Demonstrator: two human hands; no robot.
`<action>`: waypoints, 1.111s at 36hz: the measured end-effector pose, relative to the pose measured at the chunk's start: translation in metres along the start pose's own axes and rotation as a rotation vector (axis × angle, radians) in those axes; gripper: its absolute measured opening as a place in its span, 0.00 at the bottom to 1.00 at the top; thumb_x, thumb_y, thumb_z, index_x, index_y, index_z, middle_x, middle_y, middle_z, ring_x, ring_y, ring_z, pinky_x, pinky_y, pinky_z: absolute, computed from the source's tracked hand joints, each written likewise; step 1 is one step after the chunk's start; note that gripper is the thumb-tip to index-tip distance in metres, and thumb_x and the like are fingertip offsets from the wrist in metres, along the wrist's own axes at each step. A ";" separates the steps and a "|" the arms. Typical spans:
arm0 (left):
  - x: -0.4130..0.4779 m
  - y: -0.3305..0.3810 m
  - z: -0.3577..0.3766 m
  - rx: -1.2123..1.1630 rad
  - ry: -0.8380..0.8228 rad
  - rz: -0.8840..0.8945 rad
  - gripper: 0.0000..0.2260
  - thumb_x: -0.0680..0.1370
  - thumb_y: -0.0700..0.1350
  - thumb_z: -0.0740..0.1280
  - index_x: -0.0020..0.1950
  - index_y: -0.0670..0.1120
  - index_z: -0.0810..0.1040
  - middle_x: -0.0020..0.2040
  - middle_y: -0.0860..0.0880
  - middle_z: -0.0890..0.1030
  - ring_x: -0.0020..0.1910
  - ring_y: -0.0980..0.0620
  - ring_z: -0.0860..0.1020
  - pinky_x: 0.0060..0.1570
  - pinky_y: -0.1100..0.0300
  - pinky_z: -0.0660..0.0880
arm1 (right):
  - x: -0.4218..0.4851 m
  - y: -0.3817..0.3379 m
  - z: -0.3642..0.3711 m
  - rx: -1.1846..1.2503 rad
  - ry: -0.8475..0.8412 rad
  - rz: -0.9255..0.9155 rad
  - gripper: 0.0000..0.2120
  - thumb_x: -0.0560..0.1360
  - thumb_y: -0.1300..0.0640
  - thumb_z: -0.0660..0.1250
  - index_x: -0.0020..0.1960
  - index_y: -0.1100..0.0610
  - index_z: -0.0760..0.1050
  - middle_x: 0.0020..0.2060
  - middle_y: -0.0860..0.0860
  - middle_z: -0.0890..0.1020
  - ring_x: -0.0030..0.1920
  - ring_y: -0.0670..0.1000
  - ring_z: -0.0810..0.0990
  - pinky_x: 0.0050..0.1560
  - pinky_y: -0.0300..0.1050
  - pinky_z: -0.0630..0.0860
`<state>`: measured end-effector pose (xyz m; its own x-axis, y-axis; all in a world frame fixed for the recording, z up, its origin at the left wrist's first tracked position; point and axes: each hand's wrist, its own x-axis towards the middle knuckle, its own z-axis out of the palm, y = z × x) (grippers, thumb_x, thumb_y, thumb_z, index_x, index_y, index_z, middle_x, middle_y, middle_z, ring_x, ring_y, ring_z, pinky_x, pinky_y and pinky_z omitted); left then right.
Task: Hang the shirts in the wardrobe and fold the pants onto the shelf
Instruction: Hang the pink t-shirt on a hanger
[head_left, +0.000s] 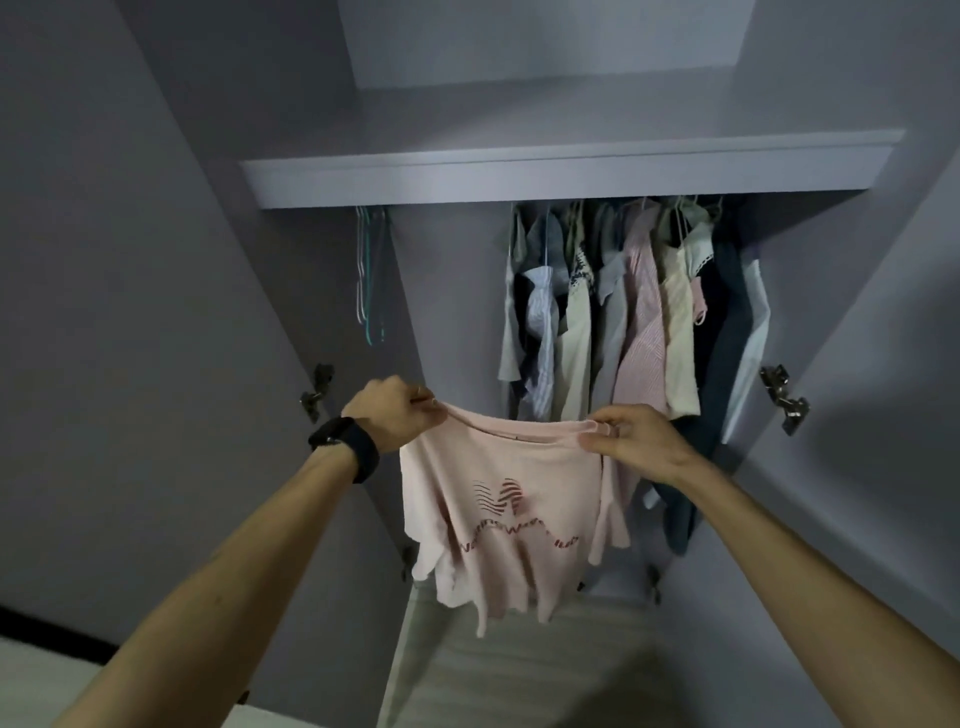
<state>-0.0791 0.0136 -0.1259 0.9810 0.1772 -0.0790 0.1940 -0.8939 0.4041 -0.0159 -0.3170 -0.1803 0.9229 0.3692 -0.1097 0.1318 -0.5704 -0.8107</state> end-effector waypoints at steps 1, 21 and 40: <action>-0.002 -0.004 -0.002 -0.065 0.014 -0.006 0.11 0.76 0.61 0.69 0.41 0.55 0.81 0.38 0.58 0.80 0.44 0.50 0.79 0.38 0.60 0.73 | 0.001 -0.002 0.003 -0.063 0.045 -0.055 0.08 0.73 0.51 0.76 0.42 0.38 0.81 0.42 0.34 0.84 0.47 0.39 0.82 0.50 0.32 0.75; -0.044 -0.047 -0.059 0.393 0.653 0.038 0.15 0.82 0.53 0.60 0.52 0.50 0.86 0.51 0.51 0.84 0.56 0.42 0.78 0.58 0.46 0.70 | 0.057 -0.104 0.039 -0.480 0.147 -0.384 0.09 0.78 0.42 0.67 0.51 0.44 0.84 0.42 0.40 0.81 0.45 0.47 0.79 0.41 0.42 0.69; -0.035 -0.135 -0.109 1.236 0.619 -0.145 0.26 0.83 0.43 0.58 0.81 0.52 0.55 0.80 0.42 0.40 0.78 0.35 0.37 0.71 0.31 0.30 | 0.193 -0.190 0.126 -0.369 -0.120 -0.307 0.15 0.77 0.44 0.68 0.60 0.48 0.79 0.56 0.45 0.84 0.60 0.51 0.81 0.59 0.41 0.74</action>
<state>-0.1393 0.1729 -0.0784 0.8552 0.1593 0.4931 0.4865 -0.5748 -0.6580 0.0912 -0.0450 -0.1198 0.7762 0.6302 0.0196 0.5304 -0.6357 -0.5609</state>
